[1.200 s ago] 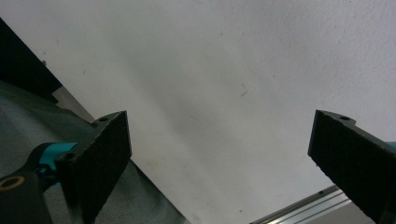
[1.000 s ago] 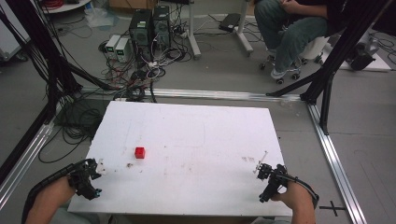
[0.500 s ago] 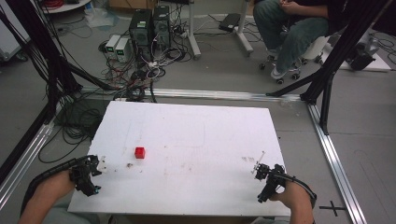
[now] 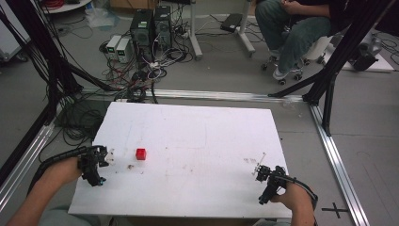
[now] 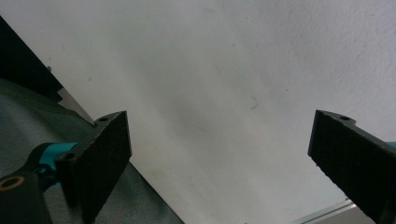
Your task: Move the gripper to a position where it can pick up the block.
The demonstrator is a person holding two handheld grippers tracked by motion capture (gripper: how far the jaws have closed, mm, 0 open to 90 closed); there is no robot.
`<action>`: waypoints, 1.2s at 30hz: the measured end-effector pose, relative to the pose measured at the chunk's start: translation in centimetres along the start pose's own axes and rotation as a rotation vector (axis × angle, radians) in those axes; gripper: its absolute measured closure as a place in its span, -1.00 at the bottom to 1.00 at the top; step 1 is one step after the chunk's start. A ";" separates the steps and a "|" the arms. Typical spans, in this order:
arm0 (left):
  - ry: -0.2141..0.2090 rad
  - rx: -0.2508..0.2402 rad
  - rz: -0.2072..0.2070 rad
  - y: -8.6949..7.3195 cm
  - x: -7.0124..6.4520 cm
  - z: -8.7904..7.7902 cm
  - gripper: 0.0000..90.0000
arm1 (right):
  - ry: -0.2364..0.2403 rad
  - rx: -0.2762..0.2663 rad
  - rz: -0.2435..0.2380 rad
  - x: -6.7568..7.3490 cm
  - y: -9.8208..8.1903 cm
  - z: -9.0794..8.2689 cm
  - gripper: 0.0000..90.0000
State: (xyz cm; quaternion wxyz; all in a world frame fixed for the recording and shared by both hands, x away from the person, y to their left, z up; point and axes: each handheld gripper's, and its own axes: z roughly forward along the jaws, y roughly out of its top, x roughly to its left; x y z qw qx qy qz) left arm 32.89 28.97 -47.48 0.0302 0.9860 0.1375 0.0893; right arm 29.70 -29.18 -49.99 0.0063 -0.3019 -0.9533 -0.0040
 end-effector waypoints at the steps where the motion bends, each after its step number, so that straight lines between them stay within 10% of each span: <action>1: 0.004 0.003 0.008 0.2 0.1 0.0 -0.53 | 0.000 0.002 0.002 0.0 0.0 0.0 -0.88; 36: -0.029 0.036 0.180 5.8 5.0 0.5 -0.53 | 0.031 0.004 0.014 -0.1 -0.5 0.6 -0.88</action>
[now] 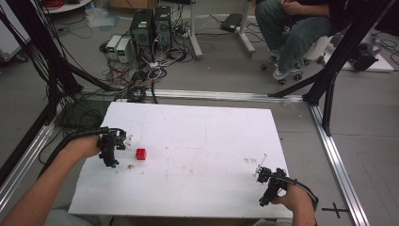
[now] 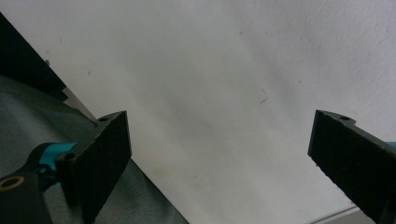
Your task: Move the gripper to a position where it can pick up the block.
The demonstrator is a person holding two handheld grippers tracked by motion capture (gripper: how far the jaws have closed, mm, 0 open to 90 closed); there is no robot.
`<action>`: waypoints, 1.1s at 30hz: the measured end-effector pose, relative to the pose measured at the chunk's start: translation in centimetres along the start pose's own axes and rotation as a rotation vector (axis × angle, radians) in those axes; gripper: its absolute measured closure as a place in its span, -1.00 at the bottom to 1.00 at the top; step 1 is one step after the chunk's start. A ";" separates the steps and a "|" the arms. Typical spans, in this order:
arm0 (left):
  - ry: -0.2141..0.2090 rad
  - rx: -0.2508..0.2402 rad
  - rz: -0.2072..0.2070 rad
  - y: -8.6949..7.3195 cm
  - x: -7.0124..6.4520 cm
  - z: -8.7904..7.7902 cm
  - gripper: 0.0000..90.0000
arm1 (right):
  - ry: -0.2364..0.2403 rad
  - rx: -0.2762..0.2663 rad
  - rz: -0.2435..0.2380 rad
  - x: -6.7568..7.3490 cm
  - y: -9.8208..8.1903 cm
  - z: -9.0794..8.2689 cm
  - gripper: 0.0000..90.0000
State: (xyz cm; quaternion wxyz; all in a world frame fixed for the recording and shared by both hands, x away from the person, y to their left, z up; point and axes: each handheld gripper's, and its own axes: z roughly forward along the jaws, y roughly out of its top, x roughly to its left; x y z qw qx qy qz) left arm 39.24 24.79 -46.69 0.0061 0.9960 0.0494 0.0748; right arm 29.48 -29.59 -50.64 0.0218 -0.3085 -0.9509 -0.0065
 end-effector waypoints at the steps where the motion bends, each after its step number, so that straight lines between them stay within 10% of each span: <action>1: -0.001 0.003 0.004 0.2 0.2 0.0 -0.53 | -0.001 0.001 0.002 0.0 0.0 0.0 -0.88; 33: -0.035 0.016 0.088 5.0 2.2 1.8 -0.53 | 0.005 0.002 0.010 0.1 -0.1 0.2 -0.88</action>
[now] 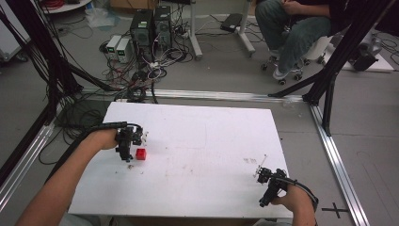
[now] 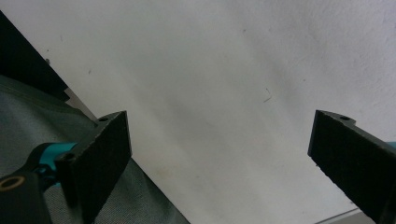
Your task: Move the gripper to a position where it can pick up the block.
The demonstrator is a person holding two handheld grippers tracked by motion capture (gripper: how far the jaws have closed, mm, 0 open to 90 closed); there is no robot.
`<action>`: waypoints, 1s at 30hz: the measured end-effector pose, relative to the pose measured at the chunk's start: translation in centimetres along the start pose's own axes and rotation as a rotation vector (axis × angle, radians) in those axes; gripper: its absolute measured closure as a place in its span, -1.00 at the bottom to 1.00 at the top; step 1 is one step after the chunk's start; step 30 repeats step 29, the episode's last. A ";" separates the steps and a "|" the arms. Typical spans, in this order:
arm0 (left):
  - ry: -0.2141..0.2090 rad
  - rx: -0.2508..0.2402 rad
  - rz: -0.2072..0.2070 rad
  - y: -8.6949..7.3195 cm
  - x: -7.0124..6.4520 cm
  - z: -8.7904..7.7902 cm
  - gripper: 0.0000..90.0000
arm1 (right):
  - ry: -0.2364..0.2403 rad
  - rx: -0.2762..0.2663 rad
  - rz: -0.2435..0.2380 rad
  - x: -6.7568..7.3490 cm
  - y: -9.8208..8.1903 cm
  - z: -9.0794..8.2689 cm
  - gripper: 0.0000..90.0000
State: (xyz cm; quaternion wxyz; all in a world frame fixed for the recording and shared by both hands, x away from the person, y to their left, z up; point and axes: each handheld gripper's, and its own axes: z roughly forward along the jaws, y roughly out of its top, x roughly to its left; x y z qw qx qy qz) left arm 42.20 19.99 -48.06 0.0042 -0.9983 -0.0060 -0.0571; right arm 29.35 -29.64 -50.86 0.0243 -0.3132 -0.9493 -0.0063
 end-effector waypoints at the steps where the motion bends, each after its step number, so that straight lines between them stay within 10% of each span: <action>1: -0.003 0.002 0.010 0.2 0.0 0.1 -0.53 | 0.004 -0.001 -0.004 0.0 0.0 0.1 -0.88; 30: -0.060 0.010 0.028 2.3 0.3 2.0 -0.52 | 0.010 -0.005 -0.003 0.0 -0.2 0.1 -0.88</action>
